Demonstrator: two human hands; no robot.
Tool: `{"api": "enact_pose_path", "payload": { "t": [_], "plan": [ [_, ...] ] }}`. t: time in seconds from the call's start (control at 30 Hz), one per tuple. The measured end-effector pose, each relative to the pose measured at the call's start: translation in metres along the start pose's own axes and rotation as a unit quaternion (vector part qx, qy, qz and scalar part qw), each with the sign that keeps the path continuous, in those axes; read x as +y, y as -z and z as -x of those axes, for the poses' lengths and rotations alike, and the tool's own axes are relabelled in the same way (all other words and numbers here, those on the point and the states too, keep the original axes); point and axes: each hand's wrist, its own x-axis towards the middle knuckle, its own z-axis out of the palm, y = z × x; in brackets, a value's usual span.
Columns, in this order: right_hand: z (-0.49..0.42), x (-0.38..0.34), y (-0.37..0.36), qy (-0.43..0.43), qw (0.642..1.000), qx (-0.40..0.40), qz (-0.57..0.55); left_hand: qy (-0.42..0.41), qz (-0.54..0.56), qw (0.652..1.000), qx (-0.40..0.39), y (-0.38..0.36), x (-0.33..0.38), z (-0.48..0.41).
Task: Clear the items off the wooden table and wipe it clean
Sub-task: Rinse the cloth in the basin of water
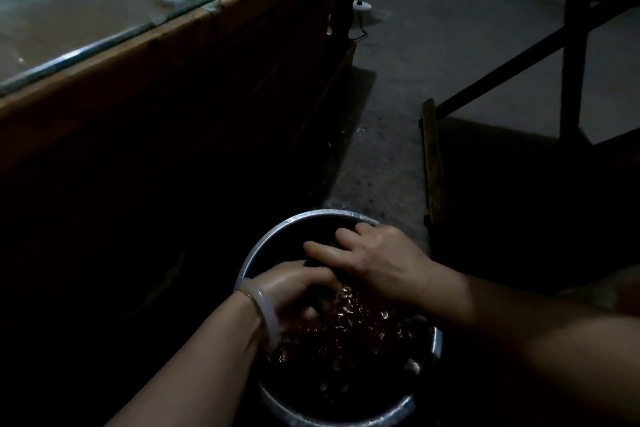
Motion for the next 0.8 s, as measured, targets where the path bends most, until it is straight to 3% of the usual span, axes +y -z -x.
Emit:
{"api": "enact_pose_path", "payload": {
  "t": [0.07, 0.13, 0.2, 0.27, 0.33, 0.4, 0.5, 0.57, 0.67, 0.8],
  "plan": [
    [-0.005, -0.003, 0.008, -0.142, 0.977, -0.126, -0.101, -0.069, -0.081, 0.990, 0.094, 0.009, 0.002, -0.006],
    [-0.006, -0.007, 0.010, -0.301, 0.905, -0.138, -0.266, -0.161, -0.147, 0.958, 0.184, 0.014, 0.003, -0.008],
    [-0.011, -0.009, 0.013, -0.432, 0.751, -0.086, -0.492, -0.271, -0.274, 0.886, 0.256, 0.010, 0.000, -0.005],
    [-0.016, -0.008, 0.020, -0.499, 0.574, -0.079, -0.644, -0.390, -0.433, 0.753, 0.306, 0.009, -0.007, -0.004],
    [-0.016, -0.006, 0.032, -0.515, 0.465, -0.127, -0.709, -0.462, -0.522, 0.658, 0.285, 0.017, -0.016, -0.012],
    [-0.011, -0.005, 0.039, -0.493, 0.407, -0.221, -0.736, -0.510, -0.545, 0.622, 0.239, 0.023, -0.020, -0.018],
    [-0.004, -0.002, 0.041, -0.426, 0.378, -0.344, -0.746, -0.599, -0.513, 0.586, 0.187, 0.016, -0.013, -0.018],
    [-0.004, 0.000, 0.045, -0.401, 0.389, -0.383, -0.735, -0.619, -0.513, 0.570, 0.170, 0.011, -0.009, -0.019],
    [-0.005, 0.002, 0.049, -0.378, 0.462, -0.414, -0.688, -0.605, -0.530, 0.569, 0.171, 0.011, -0.009, -0.022],
    [-0.008, -0.007, 0.046, -0.389, 0.603, -0.316, -0.621, -0.527, -0.588, 0.585, 0.185, 0.008, -0.008, -0.024]
  ]
}}
